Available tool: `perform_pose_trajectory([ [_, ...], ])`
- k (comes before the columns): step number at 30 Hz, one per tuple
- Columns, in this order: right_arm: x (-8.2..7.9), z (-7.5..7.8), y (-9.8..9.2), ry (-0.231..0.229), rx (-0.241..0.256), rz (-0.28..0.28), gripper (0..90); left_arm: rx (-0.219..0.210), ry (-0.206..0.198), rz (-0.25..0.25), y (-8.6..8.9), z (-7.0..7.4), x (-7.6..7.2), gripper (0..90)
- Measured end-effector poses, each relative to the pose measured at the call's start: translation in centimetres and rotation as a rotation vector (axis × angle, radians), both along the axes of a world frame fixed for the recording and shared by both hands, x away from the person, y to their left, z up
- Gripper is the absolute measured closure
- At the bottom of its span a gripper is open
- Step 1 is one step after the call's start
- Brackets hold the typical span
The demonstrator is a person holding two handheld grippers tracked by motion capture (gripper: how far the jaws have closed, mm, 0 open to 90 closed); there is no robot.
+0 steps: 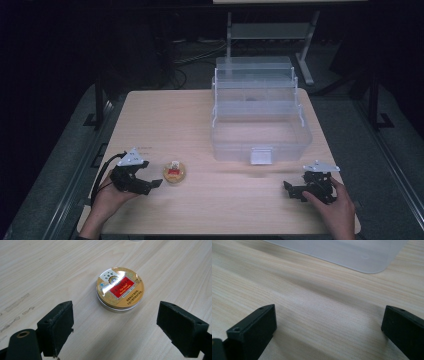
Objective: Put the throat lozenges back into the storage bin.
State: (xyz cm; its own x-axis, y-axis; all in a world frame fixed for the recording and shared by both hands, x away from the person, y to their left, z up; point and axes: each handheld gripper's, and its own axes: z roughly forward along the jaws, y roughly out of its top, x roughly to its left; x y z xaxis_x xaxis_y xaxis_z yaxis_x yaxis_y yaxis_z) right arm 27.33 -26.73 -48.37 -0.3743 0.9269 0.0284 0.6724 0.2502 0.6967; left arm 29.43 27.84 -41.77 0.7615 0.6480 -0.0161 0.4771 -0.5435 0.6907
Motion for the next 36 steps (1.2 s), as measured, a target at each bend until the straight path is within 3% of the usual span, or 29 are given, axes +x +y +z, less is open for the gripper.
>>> perform_pose_trajectory([
  [14,0.0,0.0,0.0,0.000,0.000,0.000,0.0,0.000,0.013,-0.019,-1.0,0.6,1.1,13.9],
  [36,0.0,0.0,0.0,0.000,0.000,0.000,0.0,0.065,0.066,-0.041,-3.3,0.5,3.1,13.9],
])
